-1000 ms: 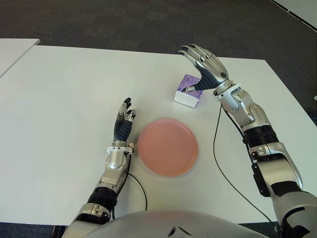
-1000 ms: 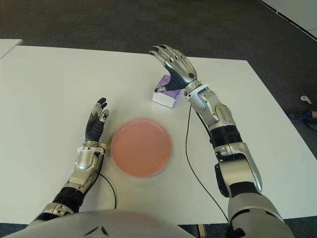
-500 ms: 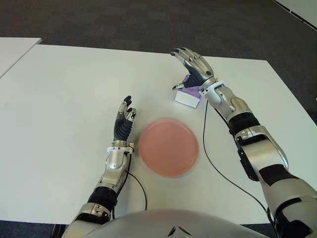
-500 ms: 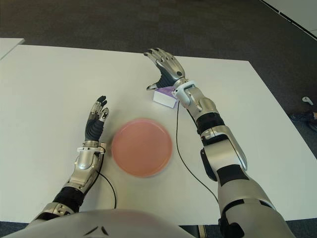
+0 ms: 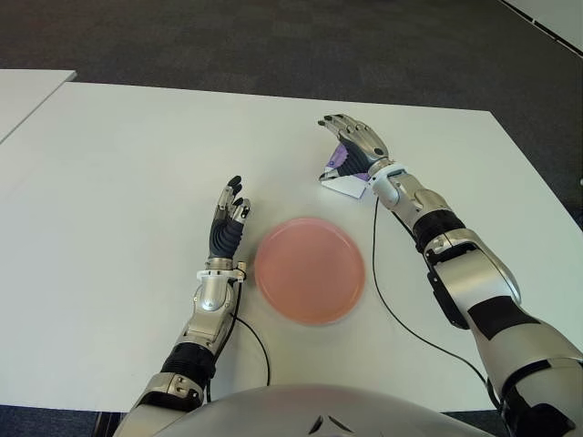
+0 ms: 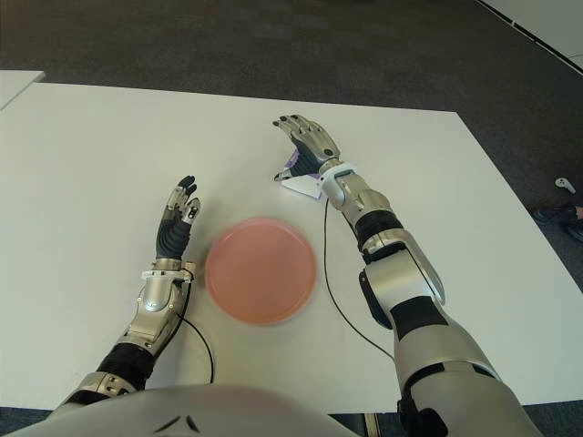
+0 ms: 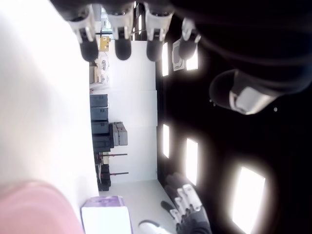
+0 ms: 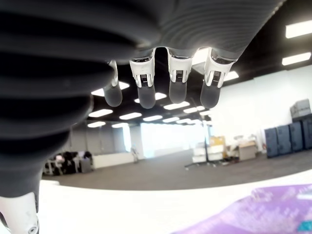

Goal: Put the tissue paper into the plate.

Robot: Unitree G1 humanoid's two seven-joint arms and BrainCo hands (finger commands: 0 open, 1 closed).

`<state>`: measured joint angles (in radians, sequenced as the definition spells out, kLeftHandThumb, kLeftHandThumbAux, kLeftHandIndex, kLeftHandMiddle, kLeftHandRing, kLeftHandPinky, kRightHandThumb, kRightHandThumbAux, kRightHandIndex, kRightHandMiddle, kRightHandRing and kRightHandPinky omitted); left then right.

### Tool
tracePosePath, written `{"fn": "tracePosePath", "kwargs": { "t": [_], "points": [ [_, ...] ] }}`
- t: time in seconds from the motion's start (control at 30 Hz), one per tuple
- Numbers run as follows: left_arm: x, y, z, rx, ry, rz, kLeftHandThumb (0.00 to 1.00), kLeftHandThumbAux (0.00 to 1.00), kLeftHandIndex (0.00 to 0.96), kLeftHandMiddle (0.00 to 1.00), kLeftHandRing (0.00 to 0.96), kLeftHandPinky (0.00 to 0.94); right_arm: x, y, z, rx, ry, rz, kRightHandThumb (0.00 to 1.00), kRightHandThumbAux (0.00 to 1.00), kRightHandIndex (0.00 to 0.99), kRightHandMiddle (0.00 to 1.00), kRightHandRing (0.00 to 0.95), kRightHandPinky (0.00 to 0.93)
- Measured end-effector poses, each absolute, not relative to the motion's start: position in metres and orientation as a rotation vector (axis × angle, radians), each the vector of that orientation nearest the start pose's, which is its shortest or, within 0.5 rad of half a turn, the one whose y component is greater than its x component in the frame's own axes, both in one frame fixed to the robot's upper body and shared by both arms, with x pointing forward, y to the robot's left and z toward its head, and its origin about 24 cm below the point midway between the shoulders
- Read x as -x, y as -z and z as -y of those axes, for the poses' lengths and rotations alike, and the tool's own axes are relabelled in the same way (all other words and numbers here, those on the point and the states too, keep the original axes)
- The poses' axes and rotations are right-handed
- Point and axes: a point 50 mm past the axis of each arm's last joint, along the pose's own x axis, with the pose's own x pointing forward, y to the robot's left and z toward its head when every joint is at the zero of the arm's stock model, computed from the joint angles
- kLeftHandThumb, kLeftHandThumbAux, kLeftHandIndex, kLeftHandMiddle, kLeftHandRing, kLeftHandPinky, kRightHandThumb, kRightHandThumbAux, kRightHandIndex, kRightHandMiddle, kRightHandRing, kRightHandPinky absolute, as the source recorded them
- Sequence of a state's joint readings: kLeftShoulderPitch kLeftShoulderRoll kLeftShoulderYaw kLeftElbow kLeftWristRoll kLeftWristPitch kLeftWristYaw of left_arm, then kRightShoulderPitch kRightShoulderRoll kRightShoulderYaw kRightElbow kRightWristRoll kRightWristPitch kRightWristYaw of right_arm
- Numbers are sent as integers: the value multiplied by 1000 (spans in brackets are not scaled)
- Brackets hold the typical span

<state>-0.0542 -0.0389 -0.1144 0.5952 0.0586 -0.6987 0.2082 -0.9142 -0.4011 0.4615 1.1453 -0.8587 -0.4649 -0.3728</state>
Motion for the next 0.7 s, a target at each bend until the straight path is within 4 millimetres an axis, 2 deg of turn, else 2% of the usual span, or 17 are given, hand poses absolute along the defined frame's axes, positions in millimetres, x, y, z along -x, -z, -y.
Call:
{"fn": "tracePosePath", "kwargs": {
  "t": [0.33, 0.7],
  "points": [
    [-236, 12, -117, 11, -45, 158, 0, 370, 0, 0, 0, 0, -381, -77, 172, 1457, -274, 236, 235, 657, 0, 10, 0, 0],
    [-236, 12, -118, 11, -64, 159, 0, 371, 0, 0, 0, 0, -380, -67, 188, 1483, -222, 112, 185, 649, 0, 3, 0, 0]
  ]
}}
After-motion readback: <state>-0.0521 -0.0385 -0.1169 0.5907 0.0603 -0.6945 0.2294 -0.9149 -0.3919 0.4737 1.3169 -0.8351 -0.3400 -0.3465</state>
